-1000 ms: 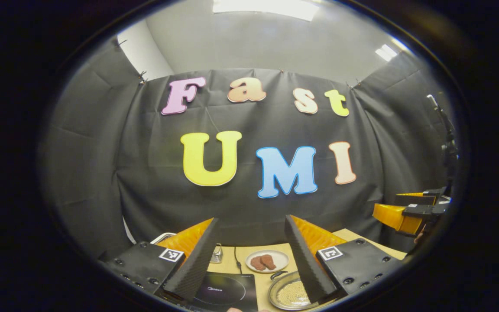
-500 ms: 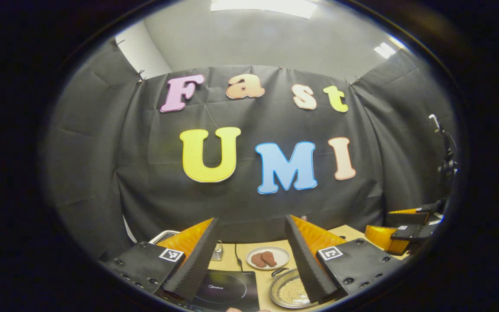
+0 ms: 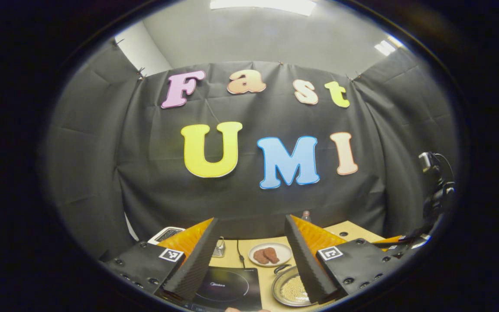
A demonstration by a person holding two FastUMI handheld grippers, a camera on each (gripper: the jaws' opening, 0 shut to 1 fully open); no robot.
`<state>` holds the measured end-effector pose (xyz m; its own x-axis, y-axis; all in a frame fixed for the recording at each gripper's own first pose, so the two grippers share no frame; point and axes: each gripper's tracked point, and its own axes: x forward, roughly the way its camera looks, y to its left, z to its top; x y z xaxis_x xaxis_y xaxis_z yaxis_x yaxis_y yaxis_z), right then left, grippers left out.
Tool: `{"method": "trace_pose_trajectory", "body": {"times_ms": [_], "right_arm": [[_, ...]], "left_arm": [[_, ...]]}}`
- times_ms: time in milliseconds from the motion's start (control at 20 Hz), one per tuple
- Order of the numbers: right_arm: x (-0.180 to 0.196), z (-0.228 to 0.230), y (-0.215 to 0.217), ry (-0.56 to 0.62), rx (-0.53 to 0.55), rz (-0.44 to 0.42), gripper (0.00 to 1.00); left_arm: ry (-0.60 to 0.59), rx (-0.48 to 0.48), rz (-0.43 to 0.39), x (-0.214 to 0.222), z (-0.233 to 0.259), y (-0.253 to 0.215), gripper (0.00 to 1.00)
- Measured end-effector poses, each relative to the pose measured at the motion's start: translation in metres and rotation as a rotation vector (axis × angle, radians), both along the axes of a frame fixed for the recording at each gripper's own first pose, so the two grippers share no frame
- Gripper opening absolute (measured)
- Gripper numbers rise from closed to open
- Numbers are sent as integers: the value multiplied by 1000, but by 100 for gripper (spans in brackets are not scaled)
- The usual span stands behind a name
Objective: First push the handle of the pot to place it horizontally, then grasp the pot with both hands and set it on the induction cooktop.
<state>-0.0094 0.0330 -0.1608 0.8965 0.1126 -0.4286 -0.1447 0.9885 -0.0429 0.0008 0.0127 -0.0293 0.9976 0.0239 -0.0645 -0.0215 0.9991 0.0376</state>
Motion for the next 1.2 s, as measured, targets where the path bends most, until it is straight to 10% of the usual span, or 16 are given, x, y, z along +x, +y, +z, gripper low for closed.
{"method": "trace_pose_trajectory", "body": {"times_ms": [250, 1200], "right_arm": [[-5, -41, 5, 142, -19, 22, 2], [-81, -162, 14, 657, 2, 141, 2]], "left_arm": [[6, 4, 16, -3, -2, 7, 95], [31, -6, 53, -5, -15, 20, 97]]}}
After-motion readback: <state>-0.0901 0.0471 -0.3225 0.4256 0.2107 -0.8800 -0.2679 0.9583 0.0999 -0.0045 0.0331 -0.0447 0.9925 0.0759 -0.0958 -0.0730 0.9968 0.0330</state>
